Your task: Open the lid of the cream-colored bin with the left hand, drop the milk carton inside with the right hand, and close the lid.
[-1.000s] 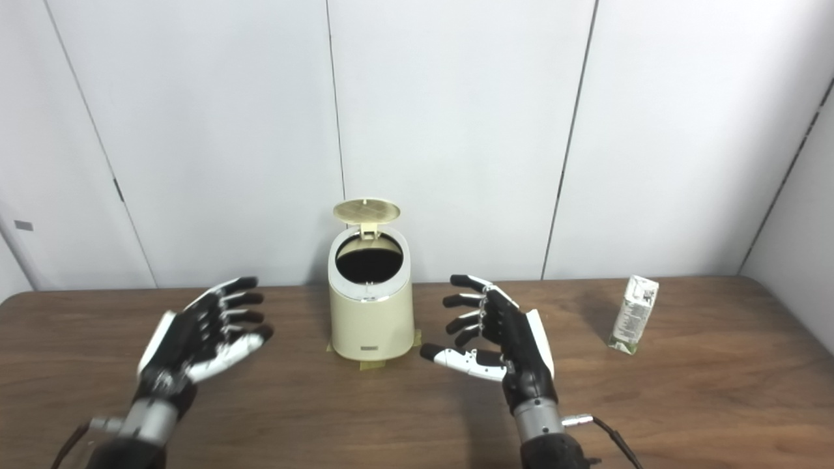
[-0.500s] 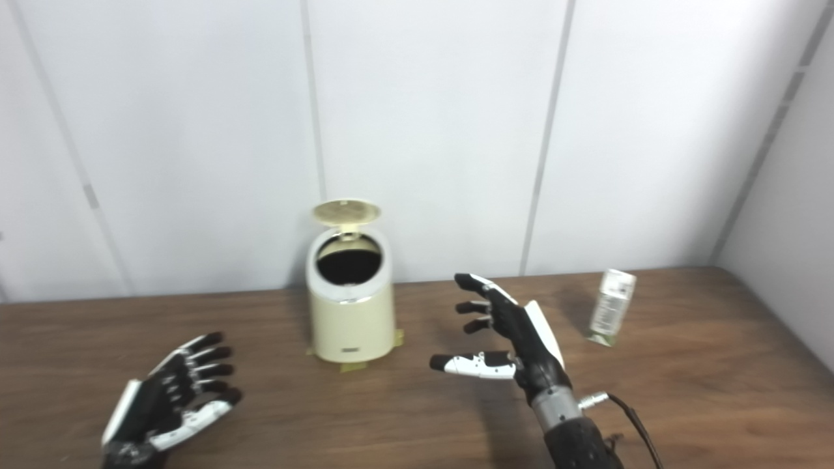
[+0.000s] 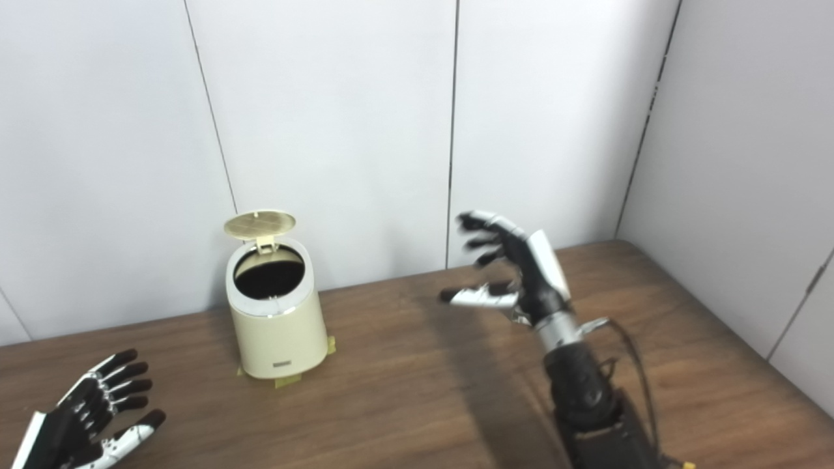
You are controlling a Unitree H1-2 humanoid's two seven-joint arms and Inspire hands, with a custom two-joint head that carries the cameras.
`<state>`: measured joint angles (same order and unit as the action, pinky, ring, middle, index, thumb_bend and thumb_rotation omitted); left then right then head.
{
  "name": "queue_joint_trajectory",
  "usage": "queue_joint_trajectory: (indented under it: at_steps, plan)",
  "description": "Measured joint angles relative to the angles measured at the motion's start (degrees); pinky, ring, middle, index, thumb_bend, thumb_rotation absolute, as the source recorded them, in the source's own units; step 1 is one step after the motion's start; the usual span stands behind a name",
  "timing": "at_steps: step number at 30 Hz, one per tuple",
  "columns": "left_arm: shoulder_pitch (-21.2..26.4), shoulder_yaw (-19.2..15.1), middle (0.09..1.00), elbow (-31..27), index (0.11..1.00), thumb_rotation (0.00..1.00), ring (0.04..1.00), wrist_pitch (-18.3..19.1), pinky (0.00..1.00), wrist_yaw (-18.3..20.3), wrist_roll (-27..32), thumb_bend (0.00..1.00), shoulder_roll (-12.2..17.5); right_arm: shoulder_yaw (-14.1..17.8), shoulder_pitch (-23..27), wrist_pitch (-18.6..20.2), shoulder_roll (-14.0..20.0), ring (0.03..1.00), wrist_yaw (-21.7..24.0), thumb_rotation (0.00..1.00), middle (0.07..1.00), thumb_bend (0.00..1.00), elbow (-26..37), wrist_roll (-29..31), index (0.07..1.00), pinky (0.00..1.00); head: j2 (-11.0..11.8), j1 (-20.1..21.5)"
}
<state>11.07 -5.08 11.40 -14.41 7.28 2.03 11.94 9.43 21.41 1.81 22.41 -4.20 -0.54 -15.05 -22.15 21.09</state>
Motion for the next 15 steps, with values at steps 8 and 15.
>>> queue_joint_trajectory:
  at_steps: [8,15]
  plan:
    - [-0.38,-0.48,0.794,-0.05,0.824,0.03,0.743,0.2,0.71,0.01,0.01,0.61,0.9,1.0,1.31,2.26,7.04,0.819,2.03,0.18,0.873,0.79,-3.75,-0.3,0.895,0.69,-0.26,0.79]
    - [-0.8,-0.5,0.793,-0.65,0.822,0.04,0.751,0.91,0.73,-0.06,-0.22,0.62,0.92,1.24,2.67,2.03,8.37,0.83,4.48,0.17,0.883,0.79,-9.85,3.9,0.912,0.72,-0.53,1.23]
